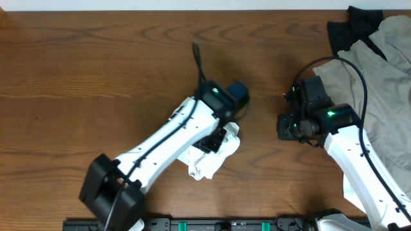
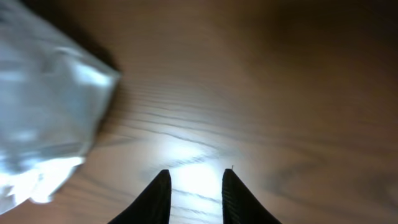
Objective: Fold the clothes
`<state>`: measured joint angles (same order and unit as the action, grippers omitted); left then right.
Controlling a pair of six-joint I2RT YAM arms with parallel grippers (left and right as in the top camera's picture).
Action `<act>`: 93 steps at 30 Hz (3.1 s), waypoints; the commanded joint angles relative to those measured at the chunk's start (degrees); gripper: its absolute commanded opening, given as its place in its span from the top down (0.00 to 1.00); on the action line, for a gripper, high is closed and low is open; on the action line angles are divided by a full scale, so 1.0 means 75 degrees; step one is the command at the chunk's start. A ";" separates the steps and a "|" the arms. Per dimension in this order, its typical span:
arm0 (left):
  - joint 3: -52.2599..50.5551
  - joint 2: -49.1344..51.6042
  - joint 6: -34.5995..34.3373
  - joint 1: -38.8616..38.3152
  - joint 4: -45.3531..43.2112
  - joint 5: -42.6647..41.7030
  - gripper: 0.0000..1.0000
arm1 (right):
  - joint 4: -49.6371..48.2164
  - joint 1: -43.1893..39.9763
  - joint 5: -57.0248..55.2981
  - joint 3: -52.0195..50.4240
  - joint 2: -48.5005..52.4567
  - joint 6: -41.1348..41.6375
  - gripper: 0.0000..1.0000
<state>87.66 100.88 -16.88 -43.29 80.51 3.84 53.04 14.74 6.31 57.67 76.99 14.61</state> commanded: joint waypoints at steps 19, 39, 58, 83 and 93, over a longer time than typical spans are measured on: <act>-0.0050 -0.0804 -0.1233 0.2955 -0.1524 -0.0236 0.62 | -0.1212 0.1690 0.2582 0.0023 0.1320 -0.1641 0.57; -0.0860 -0.0804 -0.1212 0.2946 -0.1445 -0.0259 0.62 | -0.2221 0.1189 -0.0921 0.0064 0.3316 -0.0268 0.81; -0.0860 -0.0804 -0.0399 0.4622 -0.2570 -0.0874 0.54 | 0.0562 0.2783 0.1189 0.0813 0.0901 -0.1990 0.74; -0.1597 0.0079 0.1454 0.4776 -0.2640 -0.2853 0.53 | -0.2200 0.5310 0.1032 -0.0090 0.2594 -0.0385 0.61; -0.1990 0.0283 0.1454 0.4774 -0.2955 -0.2850 0.51 | -0.2192 0.5391 0.1020 -0.0090 0.2693 0.0213 0.98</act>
<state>74.46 101.91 -7.07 -7.46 58.63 -16.78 36.51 54.83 13.74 57.25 97.03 13.26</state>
